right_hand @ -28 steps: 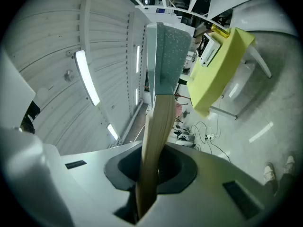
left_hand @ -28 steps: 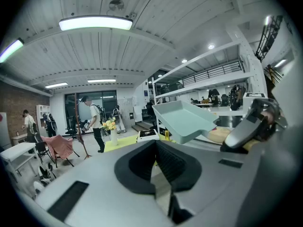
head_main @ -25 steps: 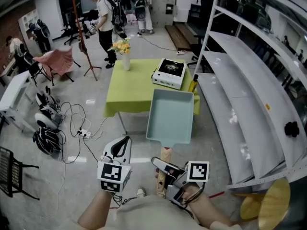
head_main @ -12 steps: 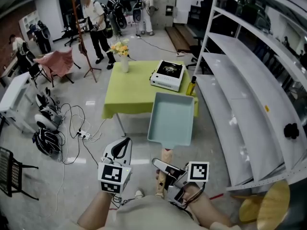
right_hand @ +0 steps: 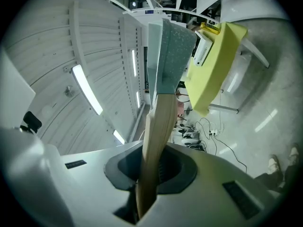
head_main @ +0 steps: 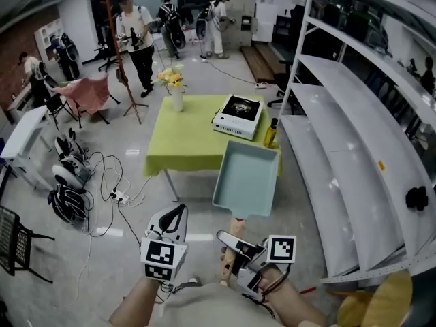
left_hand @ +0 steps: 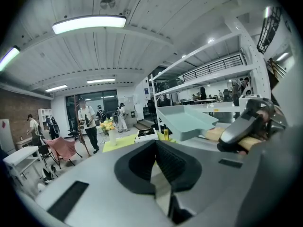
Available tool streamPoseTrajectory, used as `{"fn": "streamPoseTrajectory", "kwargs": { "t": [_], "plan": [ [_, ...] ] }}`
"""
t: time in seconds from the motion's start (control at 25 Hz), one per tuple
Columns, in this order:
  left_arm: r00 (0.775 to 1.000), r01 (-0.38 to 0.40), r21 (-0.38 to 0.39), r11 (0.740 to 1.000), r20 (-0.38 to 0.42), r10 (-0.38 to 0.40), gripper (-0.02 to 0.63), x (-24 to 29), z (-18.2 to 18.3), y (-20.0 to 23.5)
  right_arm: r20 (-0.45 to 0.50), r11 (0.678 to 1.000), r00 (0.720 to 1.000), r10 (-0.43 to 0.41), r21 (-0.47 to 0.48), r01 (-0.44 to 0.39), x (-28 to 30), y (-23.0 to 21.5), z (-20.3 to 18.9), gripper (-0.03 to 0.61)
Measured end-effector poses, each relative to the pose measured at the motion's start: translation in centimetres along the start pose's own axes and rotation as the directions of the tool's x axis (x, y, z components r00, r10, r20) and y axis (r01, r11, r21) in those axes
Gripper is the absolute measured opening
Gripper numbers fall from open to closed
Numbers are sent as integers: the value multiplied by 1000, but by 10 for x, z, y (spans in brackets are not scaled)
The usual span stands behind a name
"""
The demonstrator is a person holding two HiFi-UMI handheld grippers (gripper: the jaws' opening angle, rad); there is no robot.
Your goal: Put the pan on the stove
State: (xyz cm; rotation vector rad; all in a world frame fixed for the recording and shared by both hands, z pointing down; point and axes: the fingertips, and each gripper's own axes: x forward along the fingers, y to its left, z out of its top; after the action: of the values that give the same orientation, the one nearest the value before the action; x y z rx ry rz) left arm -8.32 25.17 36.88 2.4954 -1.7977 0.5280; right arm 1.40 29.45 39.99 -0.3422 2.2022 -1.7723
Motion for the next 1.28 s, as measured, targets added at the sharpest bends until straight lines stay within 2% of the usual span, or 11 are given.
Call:
{"fn": "streamPoseTrajectory", "kwargs": {
  "t": [0.4,0.76,1.28],
  "plan": [
    [1000,-4,-5,1000,7,5,6,27,11,-17,-12,999,1000,-26,-34,26,-19,-16,33,51],
    [1000,12,-1,1000,27,-12,6,76,11,-15,-1,999,1000,6,-51,-6,-5,-32,73,52],
    [999,46,12,999,-8,-46,6,184,-2,41,-11,998,1000,-12,-69,11,57,-79,155,52]
  ]
}}
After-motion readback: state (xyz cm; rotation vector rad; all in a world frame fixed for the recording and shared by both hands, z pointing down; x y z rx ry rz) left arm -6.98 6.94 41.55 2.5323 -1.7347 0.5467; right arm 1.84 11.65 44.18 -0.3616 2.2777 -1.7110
